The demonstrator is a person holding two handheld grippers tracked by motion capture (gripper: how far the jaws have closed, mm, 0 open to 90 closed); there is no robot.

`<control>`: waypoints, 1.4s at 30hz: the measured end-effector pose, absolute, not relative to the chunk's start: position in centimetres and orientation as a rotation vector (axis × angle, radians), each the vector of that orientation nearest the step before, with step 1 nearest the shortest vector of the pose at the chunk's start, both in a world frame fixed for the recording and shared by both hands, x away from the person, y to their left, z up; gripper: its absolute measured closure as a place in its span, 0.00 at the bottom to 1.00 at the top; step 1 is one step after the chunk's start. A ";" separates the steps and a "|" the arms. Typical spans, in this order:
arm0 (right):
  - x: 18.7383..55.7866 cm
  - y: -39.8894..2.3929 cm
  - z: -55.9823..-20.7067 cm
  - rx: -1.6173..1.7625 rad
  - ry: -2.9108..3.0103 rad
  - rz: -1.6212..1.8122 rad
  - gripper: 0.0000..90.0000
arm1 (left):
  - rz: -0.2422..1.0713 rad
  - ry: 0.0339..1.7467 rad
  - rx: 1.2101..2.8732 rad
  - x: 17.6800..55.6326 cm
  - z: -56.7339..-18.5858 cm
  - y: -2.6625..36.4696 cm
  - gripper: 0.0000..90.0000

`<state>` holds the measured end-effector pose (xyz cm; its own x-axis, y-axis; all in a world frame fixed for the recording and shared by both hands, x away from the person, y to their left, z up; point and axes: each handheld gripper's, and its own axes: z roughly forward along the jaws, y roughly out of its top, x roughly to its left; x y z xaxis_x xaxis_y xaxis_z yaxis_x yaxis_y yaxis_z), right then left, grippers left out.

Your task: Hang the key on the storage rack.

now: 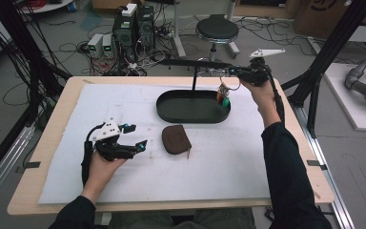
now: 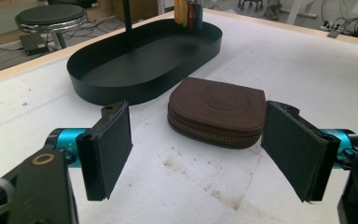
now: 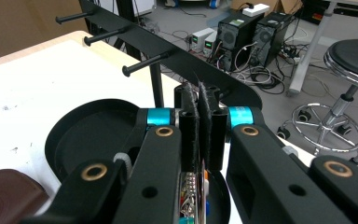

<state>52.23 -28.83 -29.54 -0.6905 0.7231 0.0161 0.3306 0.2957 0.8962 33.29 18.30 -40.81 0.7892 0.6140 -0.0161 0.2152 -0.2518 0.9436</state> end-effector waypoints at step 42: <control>52.4 -29.3 -29.8 0.996 2.148 1.283 0.86 | 0.434 0.632 1.829 33.2 -40.8 18.1 0.27</control>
<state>52.38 -29.32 -29.82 -0.6410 0.7675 -0.0112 0.3539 0.3084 0.8830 33.17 18.10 -40.78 0.7904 0.6125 -0.0092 0.2115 -0.2587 0.9425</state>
